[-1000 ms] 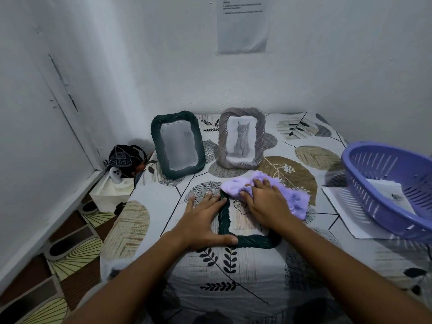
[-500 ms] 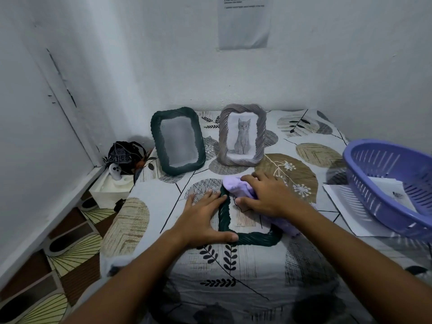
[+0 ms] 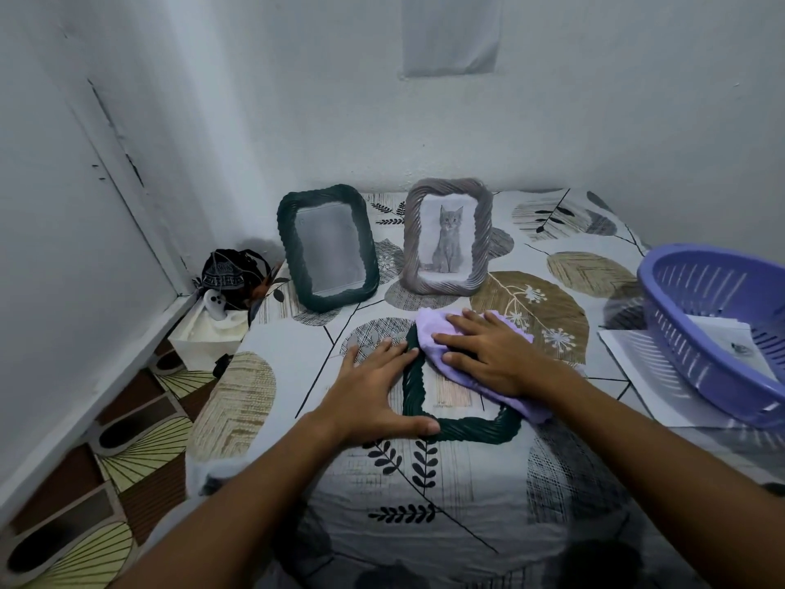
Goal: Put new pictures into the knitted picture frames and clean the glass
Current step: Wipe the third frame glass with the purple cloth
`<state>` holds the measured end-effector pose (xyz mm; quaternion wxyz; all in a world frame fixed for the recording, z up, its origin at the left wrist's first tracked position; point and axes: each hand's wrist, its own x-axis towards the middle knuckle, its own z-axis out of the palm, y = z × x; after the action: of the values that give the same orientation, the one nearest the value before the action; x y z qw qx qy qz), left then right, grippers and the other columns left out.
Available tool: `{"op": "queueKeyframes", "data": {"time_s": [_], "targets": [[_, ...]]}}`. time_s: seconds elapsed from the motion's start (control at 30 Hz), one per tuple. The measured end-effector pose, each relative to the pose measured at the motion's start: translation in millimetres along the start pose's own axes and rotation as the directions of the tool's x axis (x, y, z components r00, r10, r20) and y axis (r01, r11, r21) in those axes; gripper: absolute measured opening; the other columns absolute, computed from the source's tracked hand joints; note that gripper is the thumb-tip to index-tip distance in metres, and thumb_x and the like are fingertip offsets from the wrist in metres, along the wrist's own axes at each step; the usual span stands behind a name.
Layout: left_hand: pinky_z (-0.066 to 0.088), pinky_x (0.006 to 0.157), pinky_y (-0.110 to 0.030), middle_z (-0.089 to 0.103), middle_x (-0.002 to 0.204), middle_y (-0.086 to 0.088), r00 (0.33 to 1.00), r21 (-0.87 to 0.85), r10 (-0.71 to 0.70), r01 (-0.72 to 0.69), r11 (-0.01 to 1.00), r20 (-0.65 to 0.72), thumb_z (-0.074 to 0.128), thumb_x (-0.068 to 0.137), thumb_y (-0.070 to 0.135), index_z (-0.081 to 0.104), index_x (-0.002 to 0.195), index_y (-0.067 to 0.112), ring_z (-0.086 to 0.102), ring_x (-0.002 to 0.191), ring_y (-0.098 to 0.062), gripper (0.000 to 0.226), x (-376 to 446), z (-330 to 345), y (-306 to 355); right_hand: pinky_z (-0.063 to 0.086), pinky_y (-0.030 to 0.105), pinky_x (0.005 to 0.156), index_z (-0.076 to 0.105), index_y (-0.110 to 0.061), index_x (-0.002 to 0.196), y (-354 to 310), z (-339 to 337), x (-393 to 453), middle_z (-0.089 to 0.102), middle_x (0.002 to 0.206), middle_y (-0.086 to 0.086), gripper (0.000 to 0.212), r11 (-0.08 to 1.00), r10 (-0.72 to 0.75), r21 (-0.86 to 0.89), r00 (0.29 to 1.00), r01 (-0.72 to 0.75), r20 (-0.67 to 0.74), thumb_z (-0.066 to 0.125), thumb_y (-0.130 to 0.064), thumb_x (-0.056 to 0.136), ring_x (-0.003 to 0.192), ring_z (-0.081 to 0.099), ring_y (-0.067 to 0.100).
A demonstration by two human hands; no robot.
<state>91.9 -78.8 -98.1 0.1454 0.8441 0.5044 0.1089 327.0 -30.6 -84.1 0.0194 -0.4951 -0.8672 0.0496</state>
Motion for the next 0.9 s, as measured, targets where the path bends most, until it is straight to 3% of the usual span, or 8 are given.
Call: {"op": "queueKeyframes", "data": {"time_s": [0.1,0.27,0.4,0.5,0.6,0.73,0.8,0.9], "targets": [[-0.008,0.118,-0.046,0.014,0.159,0.007,1.000,-0.002,0.002,-0.002,1.000,-0.008,0.039,0.056,0.094,0.017,0.152,0.031,0.001,0.146,-0.004,0.116,0.2,1.1,-0.1,0.017,0.038,0.114,0.042,-0.028,0.142,-8.3,2.8,-7.5,0.028,0.156,0.008,0.065,0.989,0.142,-0.040,0.987,-0.145,-0.073,0.013,-0.059,0.092,0.142,0.023,0.028],[-0.007,0.118,-0.047,0.013,0.159,0.008,1.000,-0.014,-0.003,0.003,1.000,-0.015,0.041,0.056,0.093,0.017,0.151,0.033,0.001,0.145,-0.003,0.115,-0.6,0.8,1.1,0.040,0.038,0.089,0.056,-0.021,0.116,-25.6,6.6,-13.3,0.056,0.125,0.008,0.046,0.928,0.344,-0.065,0.909,-0.368,-0.236,0.027,-0.051,0.095,0.109,0.053,0.032],[-0.007,0.118,-0.047,0.014,0.159,0.008,1.000,-0.012,0.001,-0.001,1.000,-0.017,0.042,0.056,0.093,0.017,0.151,0.032,0.002,0.145,-0.003,0.115,0.0,1.0,0.1,0.022,0.044,0.112,0.036,-0.032,0.145,-10.5,-12.3,-16.4,0.028,0.155,0.005,0.049,0.974,0.202,0.135,0.969,-0.183,-0.142,0.041,-0.043,0.098,0.142,0.025,0.025],[-0.007,0.118,-0.047,0.014,0.159,0.007,1.000,-0.016,0.000,0.000,1.000,-0.014,0.042,0.056,0.092,0.018,0.151,0.032,0.002,0.146,-0.003,0.115,0.2,1.2,0.1,0.016,0.043,0.117,0.032,-0.037,0.145,5.9,-15.2,-23.7,0.014,0.158,-0.005,0.050,0.975,0.009,0.223,0.991,0.022,-0.135,0.037,-0.046,0.096,0.148,0.004,0.018],[-0.007,0.118,-0.046,0.015,0.159,0.008,1.000,-0.018,-0.001,0.001,1.000,-0.020,0.044,0.056,0.092,0.019,0.151,0.031,0.001,0.146,-0.003,0.115,0.7,1.7,-0.3,0.004,0.037,0.118,0.013,-0.042,0.146,6.2,-3.7,-29.1,0.004,0.157,-0.010,0.057,0.985,-0.078,0.149,0.996,0.084,-0.046,0.015,-0.062,0.092,0.146,-0.008,0.014],[-0.008,0.118,-0.046,0.016,0.159,0.008,1.000,-0.010,-0.002,0.002,1.000,-0.022,0.044,0.056,0.092,0.020,0.151,0.031,0.002,0.146,-0.003,0.115,0.9,2.1,0.4,-0.006,0.037,0.116,0.005,-0.032,0.152,-0.1,2.5,-26.3,-0.002,0.160,-0.004,0.094,0.996,-0.047,-0.073,0.999,0.048,0.014,-0.021,-0.076,0.073,0.147,-0.008,0.018],[-0.008,0.118,-0.046,0.016,0.159,0.008,1.000,-0.005,-0.003,0.003,1.000,-0.021,0.044,0.057,0.092,0.019,0.151,0.031,0.002,0.146,-0.003,0.115,0.4,1.9,0.0,-0.008,0.037,0.116,0.003,-0.027,0.153,-4.1,2.6,-22.3,-0.002,0.161,-0.001,0.102,0.994,-0.034,-0.108,0.999,0.035,0.011,-0.027,-0.076,0.069,0.148,-0.007,0.019],[-0.007,0.118,-0.047,0.015,0.159,0.008,1.000,-0.005,-0.003,0.003,1.000,-0.016,0.042,0.056,0.093,0.019,0.151,0.031,0.001,0.146,-0.002,0.115,0.3,2.1,0.5,-0.011,0.035,0.114,0.004,-0.034,0.152,-6.6,1.9,-21.1,-0.003,0.159,-0.005,0.089,0.996,-0.082,-0.043,0.997,0.083,0.015,-0.017,-0.075,0.076,0.147,-0.008,0.017]]}}
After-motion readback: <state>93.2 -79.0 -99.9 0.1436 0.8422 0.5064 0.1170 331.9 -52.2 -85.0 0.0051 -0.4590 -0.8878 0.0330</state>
